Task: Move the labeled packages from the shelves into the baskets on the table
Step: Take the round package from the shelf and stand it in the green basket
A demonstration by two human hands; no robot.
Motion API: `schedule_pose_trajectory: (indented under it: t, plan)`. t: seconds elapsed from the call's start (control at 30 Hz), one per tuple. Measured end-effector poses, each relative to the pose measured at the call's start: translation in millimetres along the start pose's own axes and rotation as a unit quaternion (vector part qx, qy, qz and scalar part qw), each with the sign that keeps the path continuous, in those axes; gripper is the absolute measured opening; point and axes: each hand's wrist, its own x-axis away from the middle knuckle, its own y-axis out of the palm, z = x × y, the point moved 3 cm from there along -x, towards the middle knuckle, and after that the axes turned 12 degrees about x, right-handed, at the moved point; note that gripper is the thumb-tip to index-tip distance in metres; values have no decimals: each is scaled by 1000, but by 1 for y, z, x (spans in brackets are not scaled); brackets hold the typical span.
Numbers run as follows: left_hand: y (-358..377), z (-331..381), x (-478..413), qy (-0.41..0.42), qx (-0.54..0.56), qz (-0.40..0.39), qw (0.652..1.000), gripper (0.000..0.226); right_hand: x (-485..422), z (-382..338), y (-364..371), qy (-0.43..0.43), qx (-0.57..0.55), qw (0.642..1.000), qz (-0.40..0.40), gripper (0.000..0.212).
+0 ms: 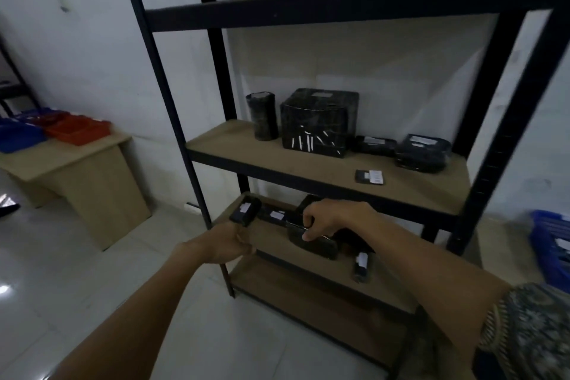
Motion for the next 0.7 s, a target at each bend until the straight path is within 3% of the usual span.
schedule_pose_trajectory:
  t: [0.3,0.5,0.7]
  plan:
    - [-109,-53,-120,47,-46,-32,997,25,-137,-25,-67,55,-64,996,22,34]
    - [-160,-60,-197,83,-4,-48,995,32,-210,-22,-108,78,-76,994,3,35]
    - [-183,-72,-270,119,22,-35,992,22,-271,-9,-169,75,-38,994,69,35]
